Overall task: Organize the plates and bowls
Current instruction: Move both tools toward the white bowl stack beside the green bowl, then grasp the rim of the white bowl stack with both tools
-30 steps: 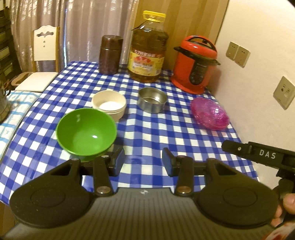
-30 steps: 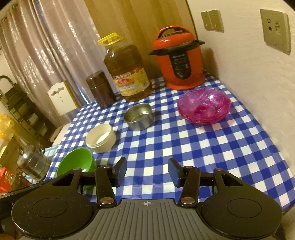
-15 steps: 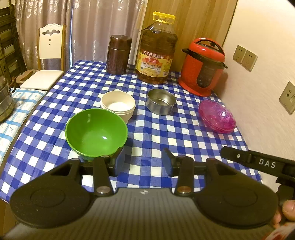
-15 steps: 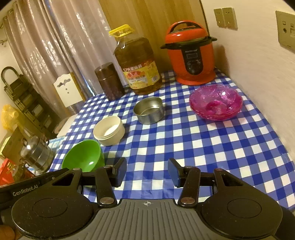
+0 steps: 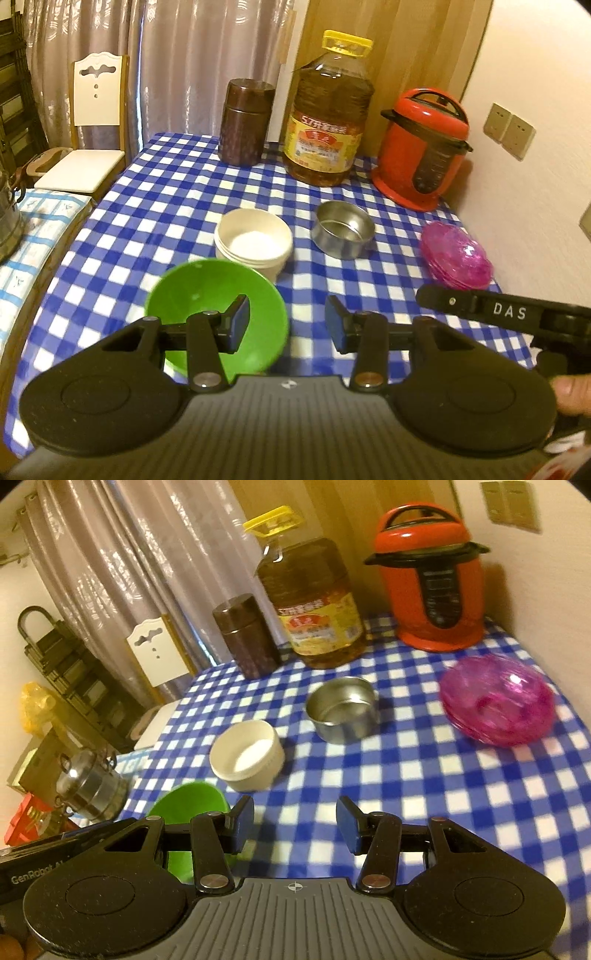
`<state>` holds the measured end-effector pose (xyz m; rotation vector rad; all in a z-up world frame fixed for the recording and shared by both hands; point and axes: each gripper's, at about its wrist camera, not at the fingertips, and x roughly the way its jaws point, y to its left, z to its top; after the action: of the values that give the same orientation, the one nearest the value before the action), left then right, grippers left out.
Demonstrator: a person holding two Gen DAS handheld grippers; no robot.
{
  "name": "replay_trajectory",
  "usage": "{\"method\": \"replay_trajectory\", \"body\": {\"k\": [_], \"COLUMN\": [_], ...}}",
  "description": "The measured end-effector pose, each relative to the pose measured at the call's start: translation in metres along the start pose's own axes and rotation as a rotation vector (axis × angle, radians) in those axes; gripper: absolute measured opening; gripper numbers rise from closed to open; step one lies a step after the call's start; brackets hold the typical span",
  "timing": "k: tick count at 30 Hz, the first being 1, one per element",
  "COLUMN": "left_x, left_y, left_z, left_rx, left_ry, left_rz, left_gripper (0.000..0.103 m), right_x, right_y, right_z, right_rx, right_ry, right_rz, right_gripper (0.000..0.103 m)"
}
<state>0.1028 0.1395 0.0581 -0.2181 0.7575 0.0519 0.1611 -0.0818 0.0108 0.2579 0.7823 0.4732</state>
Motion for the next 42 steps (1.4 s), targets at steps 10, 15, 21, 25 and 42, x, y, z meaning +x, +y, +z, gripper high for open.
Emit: {"method": "replay_trajectory", "body": {"k": [10, 15, 21, 25, 42], "left_x": [0.077, 0.126, 0.182, 0.216, 0.265], "left_y": [0.045, 0.064, 0.081, 0.087, 0.093], "left_z": [0.058, 0.08, 0.095, 0.097, 0.087], "left_rx": [0.056, 0.087, 0.082, 0.052, 0.033], "left_ry": [0.044, 0.08, 0.153, 0.219, 0.33], "left_rz": [0.007, 0.025, 0.02, -0.002, 0.005], "left_gripper": [0.04, 0.04, 0.04, 0.039, 0.014], "right_x": [0.098, 0.144, 0.191, 0.215, 0.262], "right_y": [-0.001, -0.003, -0.01, -0.014, -0.011], "right_z": [0.038, 0.046, 0.06, 0.068, 0.066], "right_rx": [0.022, 0.029, 0.055, 0.084, 0.069], "right_ry": [0.067, 0.11, 0.156, 0.191, 0.278], "right_rz": [0.055, 0.071, 0.089, 0.099, 0.112], "right_gripper": [0.05, 0.05, 0.049, 0.048, 0.023]}}
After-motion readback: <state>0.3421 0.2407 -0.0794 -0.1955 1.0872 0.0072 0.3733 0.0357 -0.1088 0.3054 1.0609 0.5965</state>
